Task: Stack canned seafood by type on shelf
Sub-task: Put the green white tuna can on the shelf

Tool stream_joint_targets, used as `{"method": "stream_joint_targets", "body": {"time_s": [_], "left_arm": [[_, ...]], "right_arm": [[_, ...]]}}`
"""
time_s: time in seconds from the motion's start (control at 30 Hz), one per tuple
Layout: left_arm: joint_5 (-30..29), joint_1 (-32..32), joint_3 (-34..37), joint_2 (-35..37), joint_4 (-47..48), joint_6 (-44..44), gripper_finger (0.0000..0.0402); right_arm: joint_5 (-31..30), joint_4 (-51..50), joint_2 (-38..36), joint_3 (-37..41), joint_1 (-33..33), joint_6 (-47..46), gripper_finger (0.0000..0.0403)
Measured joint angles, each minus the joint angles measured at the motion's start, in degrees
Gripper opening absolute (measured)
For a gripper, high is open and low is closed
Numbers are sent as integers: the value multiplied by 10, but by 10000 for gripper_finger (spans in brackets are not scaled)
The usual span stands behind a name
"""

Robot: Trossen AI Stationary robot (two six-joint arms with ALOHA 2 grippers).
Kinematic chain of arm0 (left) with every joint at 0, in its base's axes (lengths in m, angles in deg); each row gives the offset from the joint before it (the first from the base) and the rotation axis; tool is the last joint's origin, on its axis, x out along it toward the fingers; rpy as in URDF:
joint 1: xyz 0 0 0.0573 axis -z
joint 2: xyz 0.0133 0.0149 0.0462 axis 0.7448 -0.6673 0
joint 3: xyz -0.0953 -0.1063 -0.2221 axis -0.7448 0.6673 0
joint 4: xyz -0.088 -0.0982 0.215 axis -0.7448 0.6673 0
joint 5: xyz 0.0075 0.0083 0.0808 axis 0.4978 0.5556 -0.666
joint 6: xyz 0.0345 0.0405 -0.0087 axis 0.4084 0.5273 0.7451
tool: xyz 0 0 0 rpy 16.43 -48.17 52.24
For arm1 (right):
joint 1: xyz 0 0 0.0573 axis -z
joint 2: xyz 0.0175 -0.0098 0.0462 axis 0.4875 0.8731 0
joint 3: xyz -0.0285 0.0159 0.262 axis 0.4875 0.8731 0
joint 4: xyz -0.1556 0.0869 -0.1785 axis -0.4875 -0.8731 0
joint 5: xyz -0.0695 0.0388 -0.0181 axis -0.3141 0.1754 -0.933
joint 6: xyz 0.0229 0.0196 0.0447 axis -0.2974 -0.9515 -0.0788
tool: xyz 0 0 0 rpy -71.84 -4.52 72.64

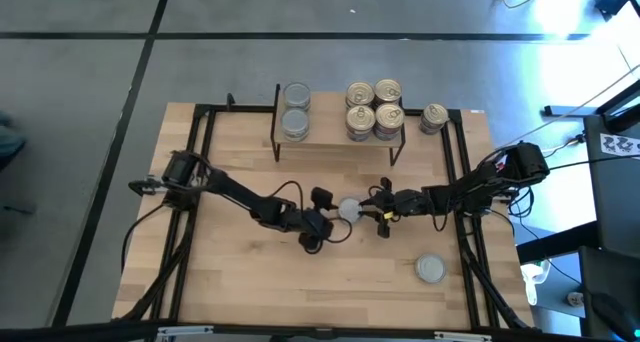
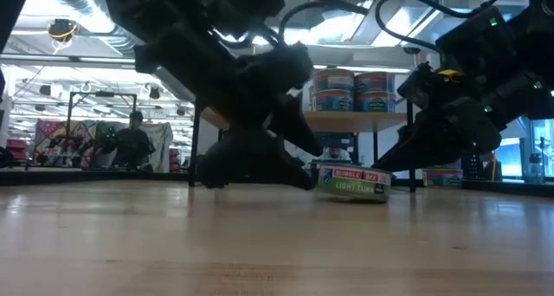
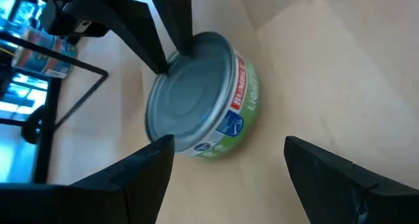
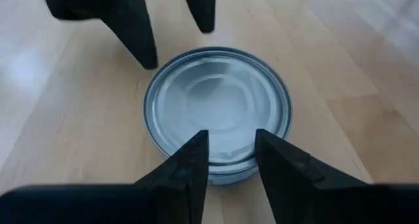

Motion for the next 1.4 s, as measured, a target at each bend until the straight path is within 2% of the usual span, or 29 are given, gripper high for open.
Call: {"method": "stream_joint_targets", "body": {"time_s": [0.2,0.37,0.77,1.0,1.4], "left_arm": [[-41,-4,-5,-14,-39,64,288],[-36,-3,-5,-27,-43,141,288],[-21,-13,-8,-60,-123,241,288],[17,-17,-8,-61,-107,252,288],[34,-39,-7,-62,-91,212,288]], "right_arm": [[0,-3,0,0,0,2,127],[0,-3,0,0,0,3,127],[1,-2,-1,0,0,2,127],[1,-2,-1,-1,0,2,127],[-15,-14,-1,-1,0,1,127]]}}
